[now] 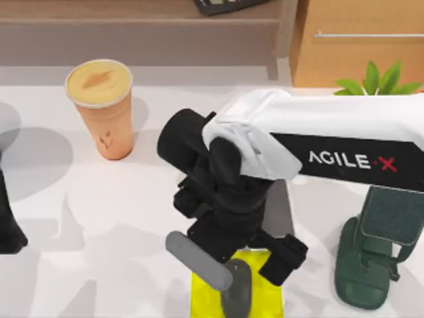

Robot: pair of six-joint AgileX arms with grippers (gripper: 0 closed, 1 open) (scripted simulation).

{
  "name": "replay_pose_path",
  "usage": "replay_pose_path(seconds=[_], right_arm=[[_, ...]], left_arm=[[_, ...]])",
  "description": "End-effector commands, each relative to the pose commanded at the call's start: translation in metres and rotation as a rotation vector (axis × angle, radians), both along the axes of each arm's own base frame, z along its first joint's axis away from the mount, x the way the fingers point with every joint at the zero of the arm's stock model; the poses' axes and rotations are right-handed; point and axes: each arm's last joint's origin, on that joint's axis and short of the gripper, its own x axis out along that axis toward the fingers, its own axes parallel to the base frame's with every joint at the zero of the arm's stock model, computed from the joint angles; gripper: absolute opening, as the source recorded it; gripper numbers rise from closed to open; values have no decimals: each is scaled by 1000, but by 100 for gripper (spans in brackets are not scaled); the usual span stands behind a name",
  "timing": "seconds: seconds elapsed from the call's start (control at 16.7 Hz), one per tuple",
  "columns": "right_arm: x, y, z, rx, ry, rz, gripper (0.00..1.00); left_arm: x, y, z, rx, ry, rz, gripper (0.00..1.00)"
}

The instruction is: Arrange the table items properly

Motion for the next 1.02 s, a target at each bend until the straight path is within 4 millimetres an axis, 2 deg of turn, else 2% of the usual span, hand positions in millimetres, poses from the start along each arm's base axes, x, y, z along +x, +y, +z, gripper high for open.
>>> replay_pose_path(seconds=[0.3,0.54,0.84,1.02], right_arm=[[33,-8,1,18,-17,-607,100],[56,-14,10,67,-20,-1121,100],[75,-24,27,124,1,-1719,100],[83,-33,34,124,13,-2015,100]], left_arm=[[0,0,0,0,0,0,100],[0,0,0,0,0,0,100],[0,0,0,0,0,0,100],[0,0,0,0,0,0,100]])
